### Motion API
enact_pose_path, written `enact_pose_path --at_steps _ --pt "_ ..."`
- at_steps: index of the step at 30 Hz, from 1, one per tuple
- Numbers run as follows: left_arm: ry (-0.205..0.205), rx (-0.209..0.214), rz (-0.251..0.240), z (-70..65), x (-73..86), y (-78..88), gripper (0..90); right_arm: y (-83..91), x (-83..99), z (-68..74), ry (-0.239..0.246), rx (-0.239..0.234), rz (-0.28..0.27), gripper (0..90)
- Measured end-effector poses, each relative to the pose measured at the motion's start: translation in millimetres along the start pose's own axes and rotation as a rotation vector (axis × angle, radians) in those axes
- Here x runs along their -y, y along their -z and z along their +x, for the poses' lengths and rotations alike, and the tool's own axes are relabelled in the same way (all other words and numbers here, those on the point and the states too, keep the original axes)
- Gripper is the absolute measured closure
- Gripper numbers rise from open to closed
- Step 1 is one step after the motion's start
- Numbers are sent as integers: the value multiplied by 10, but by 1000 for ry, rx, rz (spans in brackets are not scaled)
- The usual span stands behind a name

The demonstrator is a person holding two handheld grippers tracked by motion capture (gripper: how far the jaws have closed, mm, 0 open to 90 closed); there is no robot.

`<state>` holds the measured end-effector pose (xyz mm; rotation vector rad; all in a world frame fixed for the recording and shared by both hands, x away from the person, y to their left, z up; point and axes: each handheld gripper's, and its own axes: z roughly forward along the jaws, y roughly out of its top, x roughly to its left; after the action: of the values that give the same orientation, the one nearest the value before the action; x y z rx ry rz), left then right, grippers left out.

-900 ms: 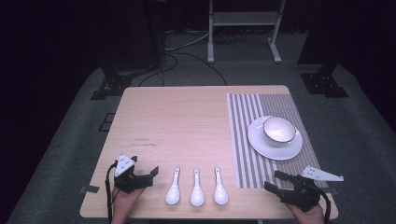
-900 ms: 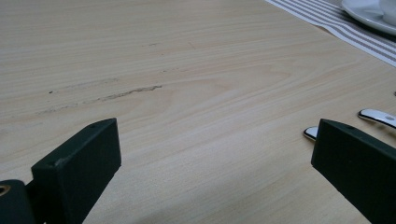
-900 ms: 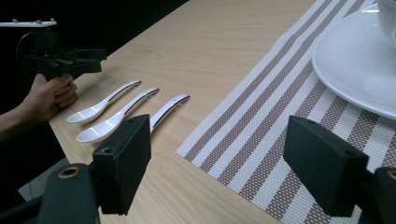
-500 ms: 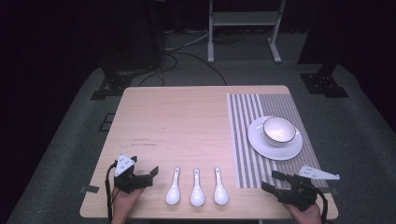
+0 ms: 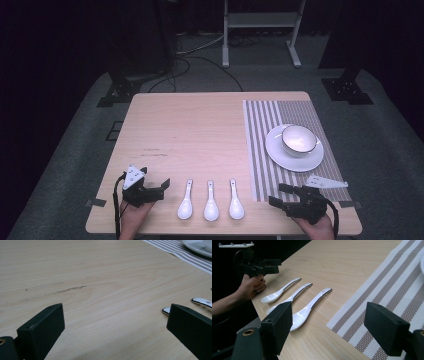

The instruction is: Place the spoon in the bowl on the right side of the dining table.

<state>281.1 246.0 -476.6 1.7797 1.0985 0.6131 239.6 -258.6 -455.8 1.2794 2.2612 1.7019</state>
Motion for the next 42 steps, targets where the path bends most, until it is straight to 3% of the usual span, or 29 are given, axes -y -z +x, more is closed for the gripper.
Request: enact_pose_path --at_steps 9,28,42 --pt "1 1 -2 -3 1 1 1 -155 -100 68 1 -21 35 218" --pt "8 6 -8 5 3 5 1 -684 -270 250 -12 -64 148 219" --pt "7 8 -9 4 4 6 1 -991 -271 239 -40 -52 201 229"
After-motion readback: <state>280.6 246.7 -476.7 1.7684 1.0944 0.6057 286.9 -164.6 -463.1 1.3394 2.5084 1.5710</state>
